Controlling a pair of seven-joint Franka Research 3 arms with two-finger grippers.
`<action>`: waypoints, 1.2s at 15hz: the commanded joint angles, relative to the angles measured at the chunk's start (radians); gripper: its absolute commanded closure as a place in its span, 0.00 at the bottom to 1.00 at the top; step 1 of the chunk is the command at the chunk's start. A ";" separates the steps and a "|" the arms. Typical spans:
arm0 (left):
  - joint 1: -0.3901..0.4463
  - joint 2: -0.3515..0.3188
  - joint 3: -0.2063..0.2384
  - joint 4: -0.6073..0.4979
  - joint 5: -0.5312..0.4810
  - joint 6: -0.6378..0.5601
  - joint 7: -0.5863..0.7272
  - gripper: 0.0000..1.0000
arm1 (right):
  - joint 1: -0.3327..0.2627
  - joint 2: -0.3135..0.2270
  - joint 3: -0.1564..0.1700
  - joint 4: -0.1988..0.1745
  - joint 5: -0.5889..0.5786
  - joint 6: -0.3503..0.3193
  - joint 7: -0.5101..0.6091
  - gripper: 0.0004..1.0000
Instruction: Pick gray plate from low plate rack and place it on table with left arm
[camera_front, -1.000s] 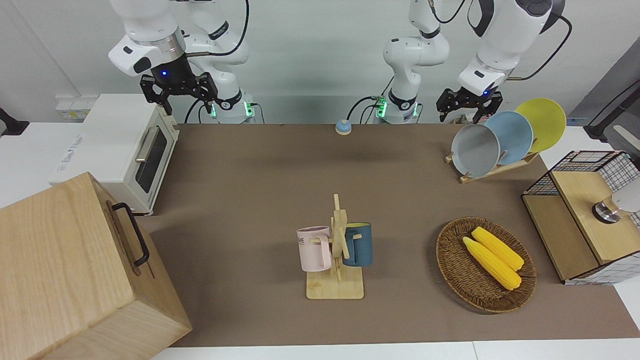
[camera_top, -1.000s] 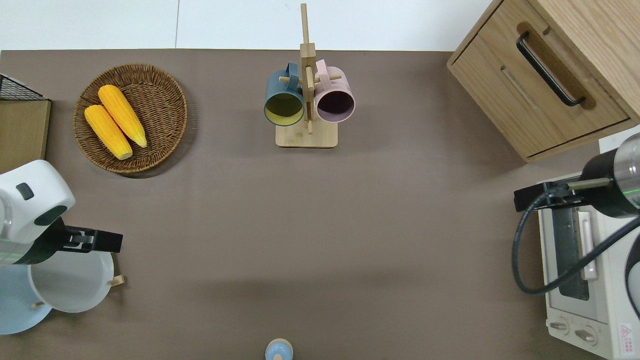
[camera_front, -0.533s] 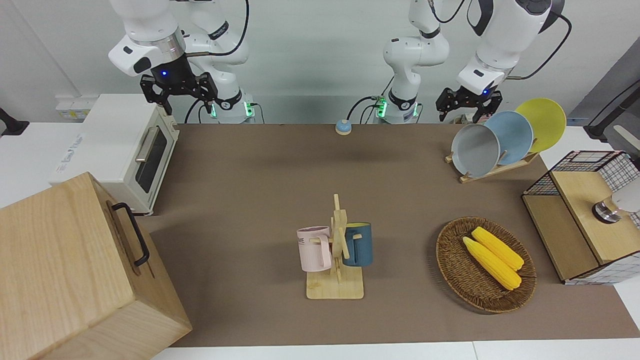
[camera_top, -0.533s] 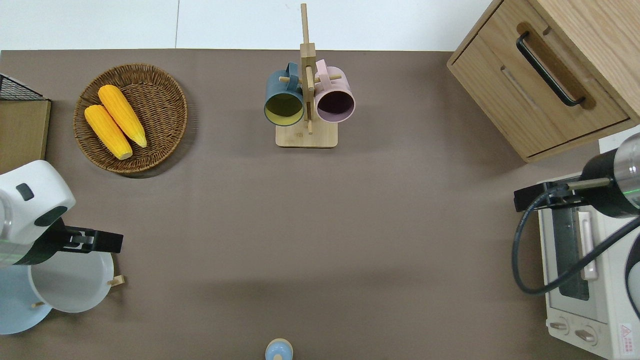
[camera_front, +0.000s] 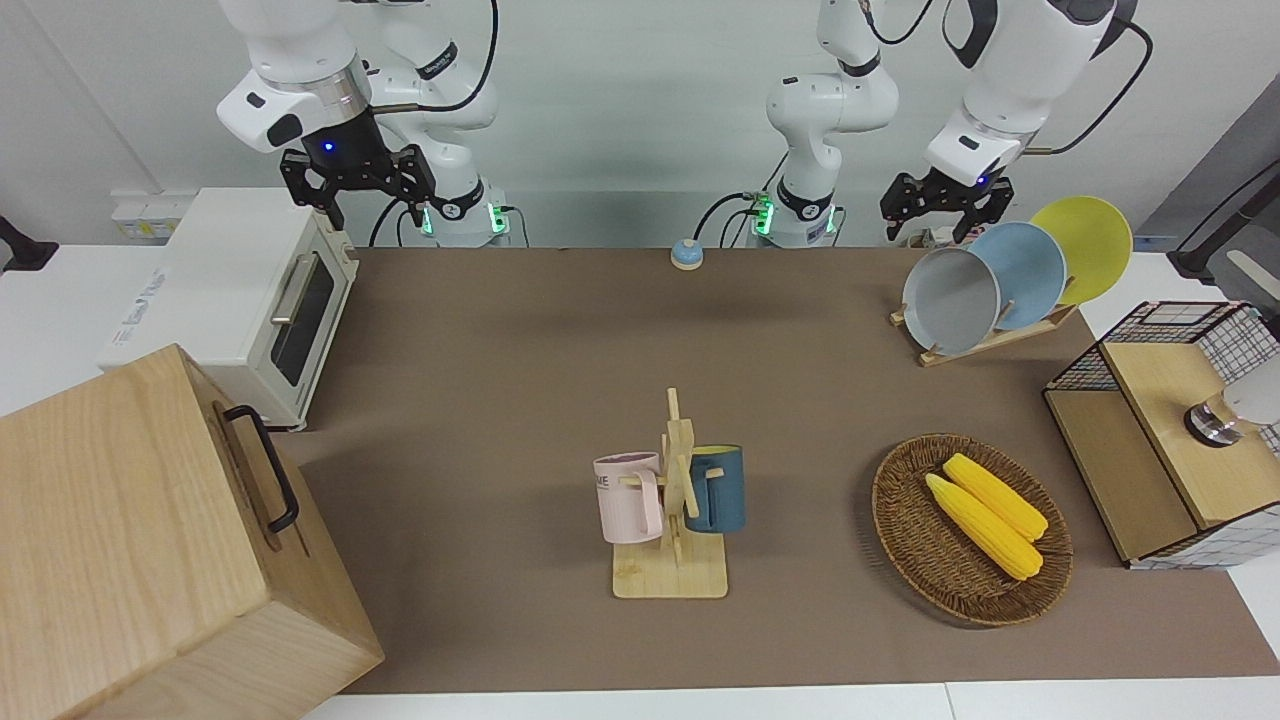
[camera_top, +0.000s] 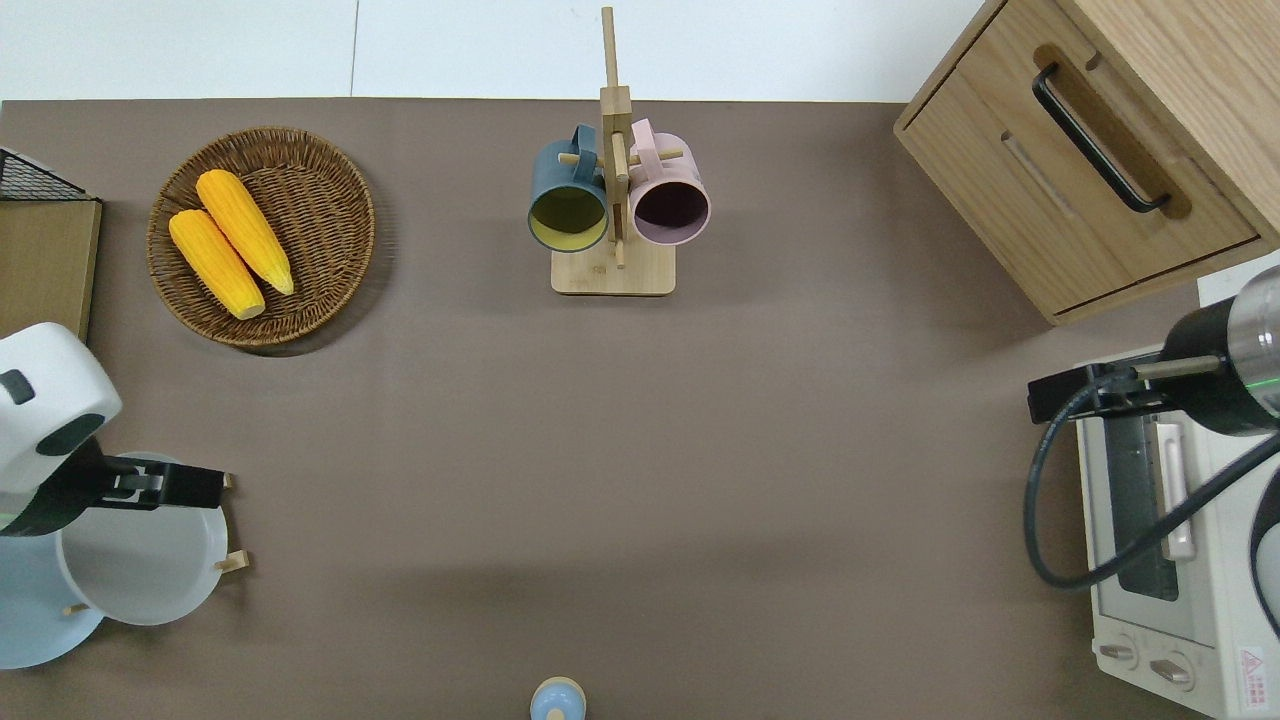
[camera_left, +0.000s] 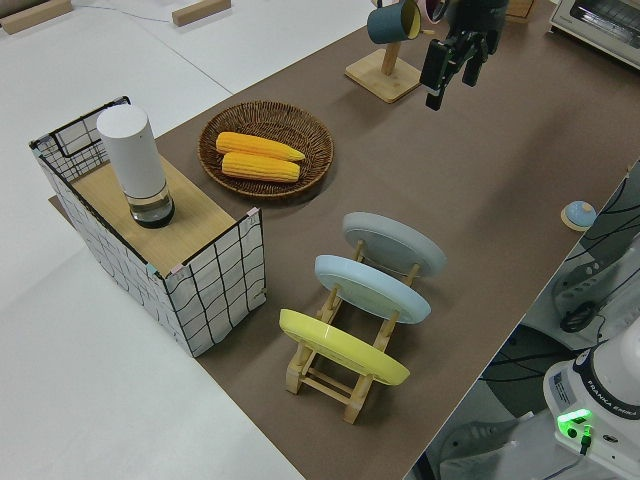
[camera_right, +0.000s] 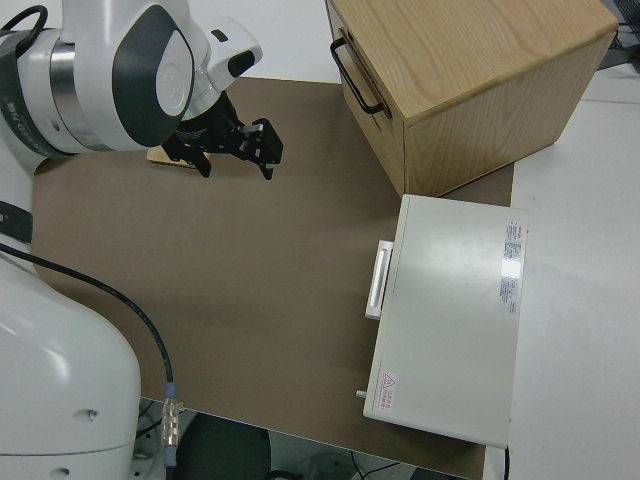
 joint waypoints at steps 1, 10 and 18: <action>0.074 -0.038 0.001 -0.027 0.039 -0.019 0.019 0.00 | -0.007 -0.002 0.007 0.006 0.007 -0.014 0.000 0.01; 0.247 -0.049 0.004 -0.090 0.090 0.024 0.072 0.00 | -0.007 -0.002 0.005 0.006 0.007 -0.014 -0.001 0.01; 0.322 -0.089 0.004 -0.343 0.099 0.255 0.129 0.00 | -0.007 -0.002 0.007 0.006 0.007 -0.014 0.000 0.01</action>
